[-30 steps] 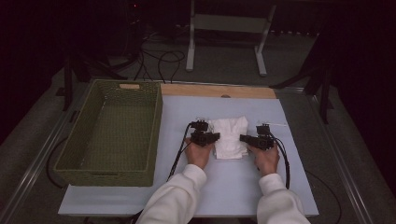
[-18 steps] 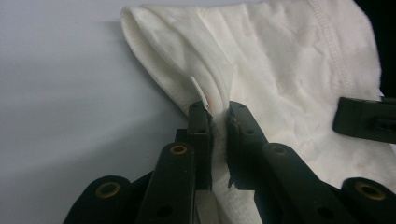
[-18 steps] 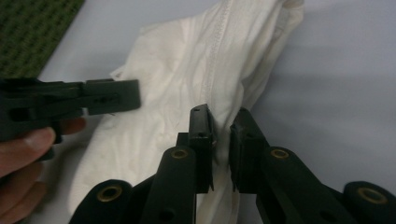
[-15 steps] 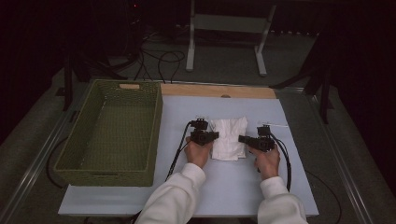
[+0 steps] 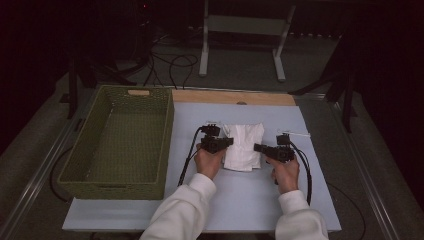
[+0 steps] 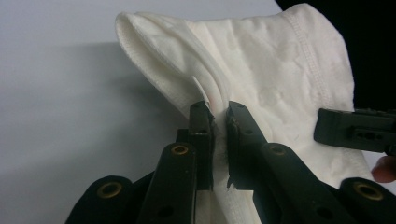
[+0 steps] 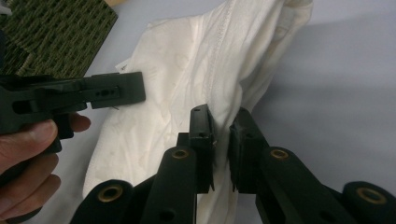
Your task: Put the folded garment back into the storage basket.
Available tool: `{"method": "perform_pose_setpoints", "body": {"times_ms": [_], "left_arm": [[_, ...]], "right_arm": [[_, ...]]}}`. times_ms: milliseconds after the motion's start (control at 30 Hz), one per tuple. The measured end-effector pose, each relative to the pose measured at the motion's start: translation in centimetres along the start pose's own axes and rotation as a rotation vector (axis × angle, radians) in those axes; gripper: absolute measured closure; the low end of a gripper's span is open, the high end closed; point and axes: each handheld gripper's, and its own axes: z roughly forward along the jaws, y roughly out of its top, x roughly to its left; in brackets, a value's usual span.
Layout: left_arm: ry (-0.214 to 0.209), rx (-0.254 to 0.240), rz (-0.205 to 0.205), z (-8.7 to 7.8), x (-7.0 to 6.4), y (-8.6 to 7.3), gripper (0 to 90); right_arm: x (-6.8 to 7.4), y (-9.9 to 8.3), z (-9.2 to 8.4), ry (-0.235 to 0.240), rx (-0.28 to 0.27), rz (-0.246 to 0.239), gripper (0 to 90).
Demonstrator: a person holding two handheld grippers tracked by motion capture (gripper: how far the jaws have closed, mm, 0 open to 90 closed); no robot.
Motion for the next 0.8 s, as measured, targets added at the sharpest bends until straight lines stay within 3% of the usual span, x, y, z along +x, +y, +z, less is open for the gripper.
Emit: {"method": "perform_pose_setpoints", "body": {"times_ms": [333,800], "left_arm": [[-0.02,-0.015,0.019,-1.4,-0.3,0.7,82.5],[-0.064,-0.05,-0.006,-3.8,-0.1,1.7,82.6]], "right_arm": [[0.6,0.3,-0.9,0.032,-0.022,0.009,81.4],[2.2,1.1,-1.9,0.089,-0.042,-0.002,81.5]]}}
